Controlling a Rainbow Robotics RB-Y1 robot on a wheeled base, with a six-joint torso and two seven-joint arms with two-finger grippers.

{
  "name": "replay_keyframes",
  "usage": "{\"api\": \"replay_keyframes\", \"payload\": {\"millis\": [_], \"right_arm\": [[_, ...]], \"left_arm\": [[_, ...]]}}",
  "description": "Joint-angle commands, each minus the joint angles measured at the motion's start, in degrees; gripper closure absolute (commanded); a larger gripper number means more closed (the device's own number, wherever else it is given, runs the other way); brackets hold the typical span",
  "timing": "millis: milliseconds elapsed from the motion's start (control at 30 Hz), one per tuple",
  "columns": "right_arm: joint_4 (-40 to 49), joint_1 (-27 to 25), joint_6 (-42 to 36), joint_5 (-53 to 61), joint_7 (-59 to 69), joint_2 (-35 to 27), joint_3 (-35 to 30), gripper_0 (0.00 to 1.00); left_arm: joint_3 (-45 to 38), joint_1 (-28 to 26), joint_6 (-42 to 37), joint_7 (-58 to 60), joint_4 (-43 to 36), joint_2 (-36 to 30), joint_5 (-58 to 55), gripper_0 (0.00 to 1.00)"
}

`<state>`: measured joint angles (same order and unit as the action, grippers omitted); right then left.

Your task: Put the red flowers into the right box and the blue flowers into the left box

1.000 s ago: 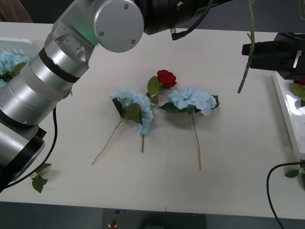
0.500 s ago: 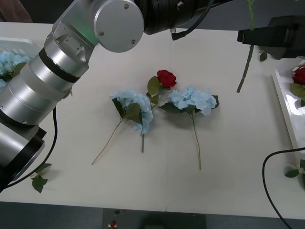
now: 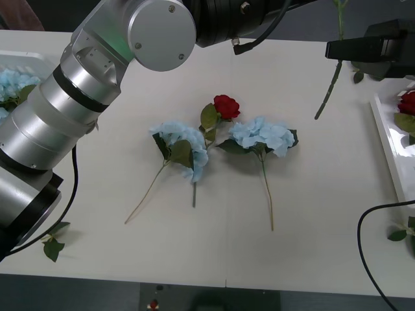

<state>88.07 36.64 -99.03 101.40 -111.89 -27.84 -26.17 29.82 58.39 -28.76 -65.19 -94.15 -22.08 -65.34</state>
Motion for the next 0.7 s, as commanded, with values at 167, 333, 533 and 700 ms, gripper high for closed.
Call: {"api": "replay_keyframes", "payload": {"millis": [167, 333, 533, 700], "right_arm": [[0.79, 0.98, -0.02, 1.16, 1.23, -2.66, -0.02, 1.00], [0.88, 0.80, -0.02, 1.16, 1.32, -2.93, -0.19, 1.00], [0.88, -1.13, -0.02, 0.02, 2.90, -7.32, 0.42, 1.00], [0.88, -3.42, -0.02, -1.47, 6.94, -12.42, 0.86, 1.00]], "left_arm": [[-0.65, 2.43, 0.54, 2.43, -0.86, 0.19, 0.30, 0.00], [-0.65, 2.43, 0.54, 2.43, -0.86, 0.19, 0.30, 0.00], [-0.65, 2.43, 0.54, 2.43, -0.86, 0.19, 0.30, 0.00], [-0.65, 2.43, 0.54, 2.43, -0.86, 0.19, 0.30, 0.00]]}}
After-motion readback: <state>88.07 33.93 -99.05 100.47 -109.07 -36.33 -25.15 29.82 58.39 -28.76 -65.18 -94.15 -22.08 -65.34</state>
